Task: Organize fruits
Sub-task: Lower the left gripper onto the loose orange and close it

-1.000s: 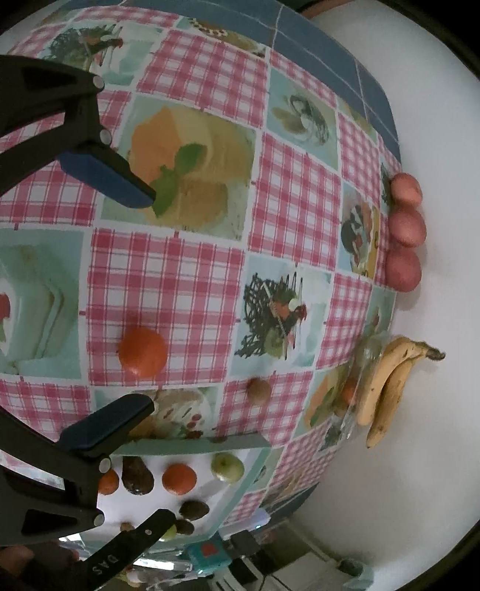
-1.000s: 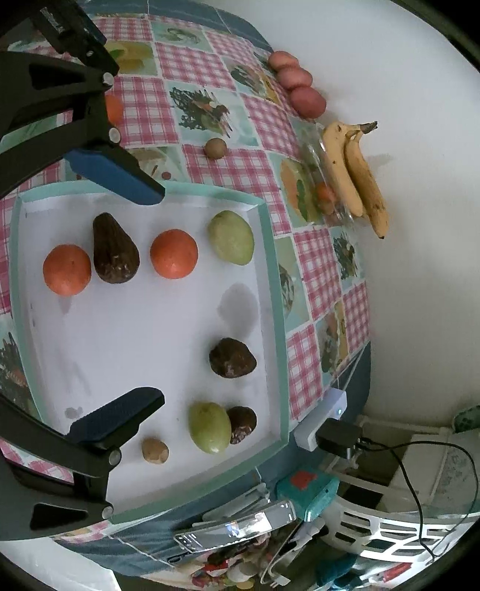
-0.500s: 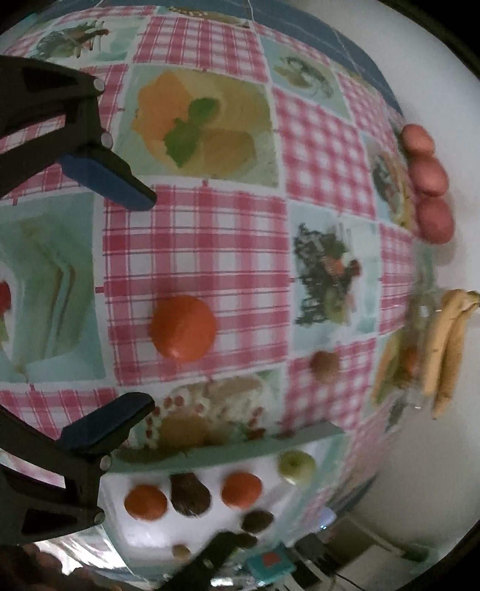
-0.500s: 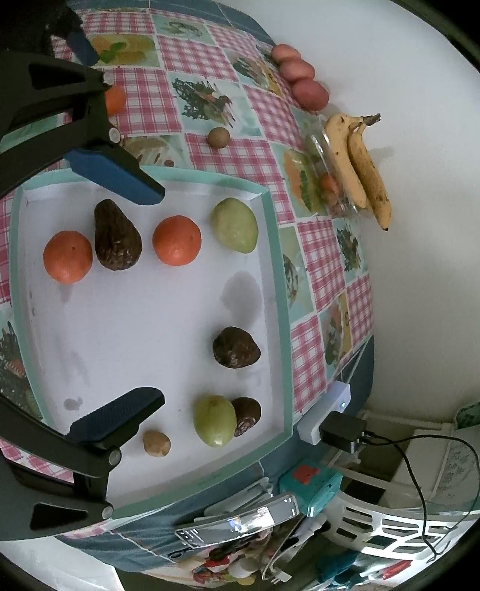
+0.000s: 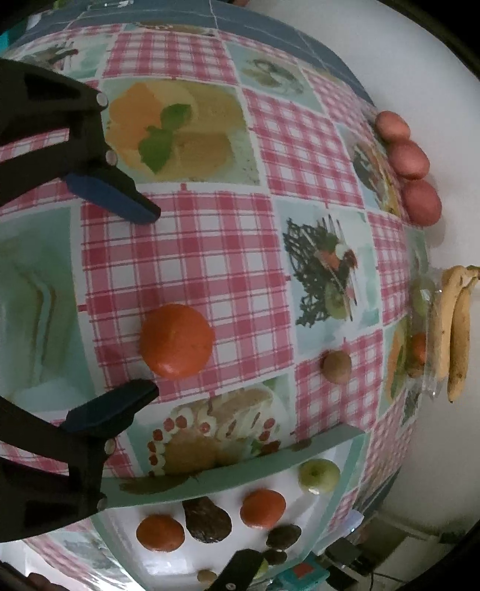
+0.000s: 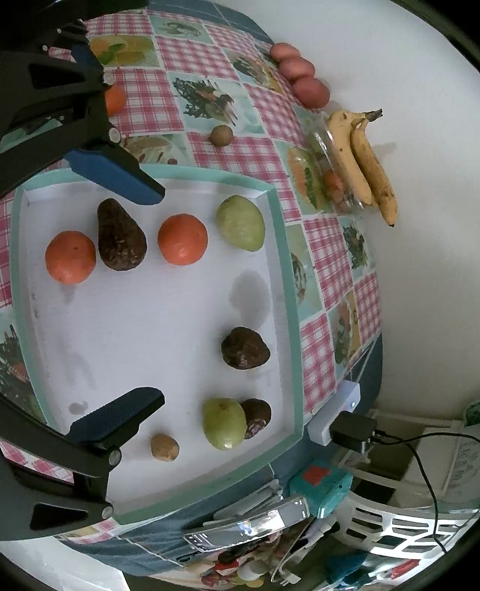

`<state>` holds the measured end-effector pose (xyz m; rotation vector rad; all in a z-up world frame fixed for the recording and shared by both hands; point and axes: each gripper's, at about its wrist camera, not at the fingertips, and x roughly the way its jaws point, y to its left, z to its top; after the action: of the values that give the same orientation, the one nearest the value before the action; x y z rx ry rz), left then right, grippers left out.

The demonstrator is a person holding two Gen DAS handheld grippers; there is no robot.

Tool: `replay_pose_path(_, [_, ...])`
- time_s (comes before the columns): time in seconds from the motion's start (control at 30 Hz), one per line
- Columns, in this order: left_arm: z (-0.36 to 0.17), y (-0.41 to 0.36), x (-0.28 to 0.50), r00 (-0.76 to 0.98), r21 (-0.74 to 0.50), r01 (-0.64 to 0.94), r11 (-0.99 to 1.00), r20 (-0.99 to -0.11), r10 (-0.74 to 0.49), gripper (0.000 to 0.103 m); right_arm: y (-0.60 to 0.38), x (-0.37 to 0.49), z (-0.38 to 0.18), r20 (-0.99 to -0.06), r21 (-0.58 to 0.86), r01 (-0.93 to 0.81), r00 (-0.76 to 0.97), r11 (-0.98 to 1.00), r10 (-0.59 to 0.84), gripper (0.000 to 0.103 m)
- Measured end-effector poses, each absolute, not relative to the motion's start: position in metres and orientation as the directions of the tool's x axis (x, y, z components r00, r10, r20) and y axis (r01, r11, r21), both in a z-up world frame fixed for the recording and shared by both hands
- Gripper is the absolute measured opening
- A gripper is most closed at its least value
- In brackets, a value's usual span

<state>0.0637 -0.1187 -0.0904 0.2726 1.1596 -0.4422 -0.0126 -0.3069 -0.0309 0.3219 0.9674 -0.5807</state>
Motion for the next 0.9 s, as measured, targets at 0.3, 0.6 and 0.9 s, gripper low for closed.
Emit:
replay_pose_path(0.3, [-0.086,-0.130,0.075,0.344,-0.015,0.499,0.866,-0.914,-0.214,0.066,-0.304,-0.011,-0.034,-0.852,-0.012,0.589,0.417,0.808,-0.317,0.099])
replay_pose_path(0.6, [-0.087,-0.118,0.085,0.346,-0.054,0.476,0.878,-0.906,-0.243,0.058,-0.302,-0.008,-0.037,-0.857,-0.034,0.583,0.401,0.812,-0.324,0.099])
replay_pose_path(0.9, [-0.087,-0.105,0.093,0.335,-0.123,0.424,0.897,-0.899,-0.281,0.054,-0.302,-0.009,-0.039,-0.862,-0.039,0.582,0.392,0.813,-0.322,0.099])
